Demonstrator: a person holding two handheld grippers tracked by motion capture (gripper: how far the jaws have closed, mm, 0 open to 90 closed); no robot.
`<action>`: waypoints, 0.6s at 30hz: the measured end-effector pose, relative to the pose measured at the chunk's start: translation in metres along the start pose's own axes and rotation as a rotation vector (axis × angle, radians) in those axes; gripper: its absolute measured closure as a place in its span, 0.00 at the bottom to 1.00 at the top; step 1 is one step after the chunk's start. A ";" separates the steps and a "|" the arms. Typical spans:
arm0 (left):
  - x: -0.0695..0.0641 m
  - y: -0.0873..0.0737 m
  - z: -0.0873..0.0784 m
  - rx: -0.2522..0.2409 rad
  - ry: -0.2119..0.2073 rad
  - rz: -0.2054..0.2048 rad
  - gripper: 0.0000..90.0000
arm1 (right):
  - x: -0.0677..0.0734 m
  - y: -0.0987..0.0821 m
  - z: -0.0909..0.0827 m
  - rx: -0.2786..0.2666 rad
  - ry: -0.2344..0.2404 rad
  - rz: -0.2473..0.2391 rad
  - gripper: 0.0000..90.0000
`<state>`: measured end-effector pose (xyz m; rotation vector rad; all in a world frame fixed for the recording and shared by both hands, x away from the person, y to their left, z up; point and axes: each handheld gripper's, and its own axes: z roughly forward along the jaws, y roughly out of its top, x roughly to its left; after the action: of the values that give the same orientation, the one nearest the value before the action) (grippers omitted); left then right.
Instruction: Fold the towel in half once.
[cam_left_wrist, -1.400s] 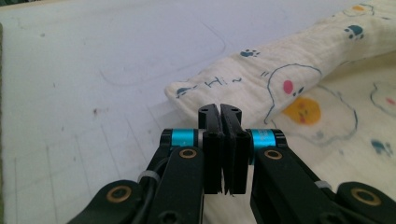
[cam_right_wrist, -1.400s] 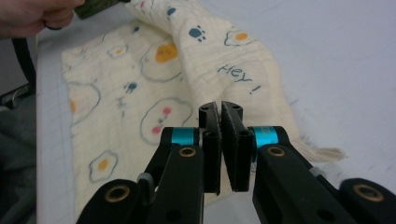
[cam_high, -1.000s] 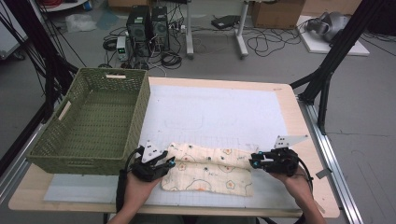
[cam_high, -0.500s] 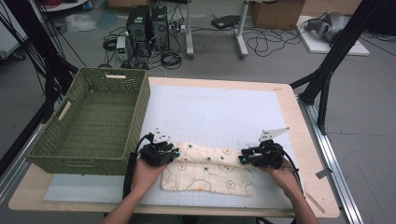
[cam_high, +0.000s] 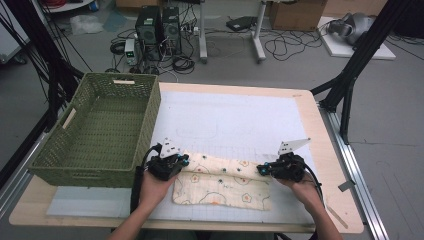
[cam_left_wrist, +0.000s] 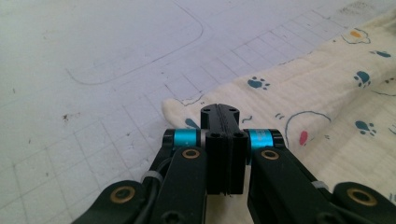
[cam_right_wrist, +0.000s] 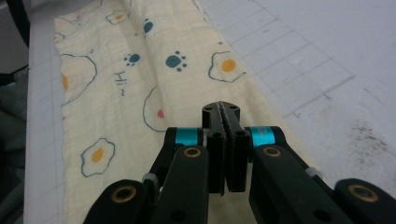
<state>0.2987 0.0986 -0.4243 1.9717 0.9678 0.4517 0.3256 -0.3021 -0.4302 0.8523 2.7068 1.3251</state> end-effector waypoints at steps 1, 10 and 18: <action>-0.001 -0.001 -0.003 -0.012 0.007 0.006 0.99 | 0.000 0.000 -0.001 -0.005 0.011 -0.003 0.99; -0.009 -0.012 -0.020 -0.034 -0.003 0.027 0.99 | 0.018 0.001 -0.006 -0.028 0.024 -0.045 0.99; -0.017 -0.031 -0.047 -0.027 -0.052 0.031 0.89 | 0.048 -0.011 -0.014 -0.018 0.065 -0.091 0.97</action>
<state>0.2444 0.1210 -0.4230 1.9668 0.8957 0.4270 0.2761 -0.2942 -0.4185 0.6878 2.7413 1.3802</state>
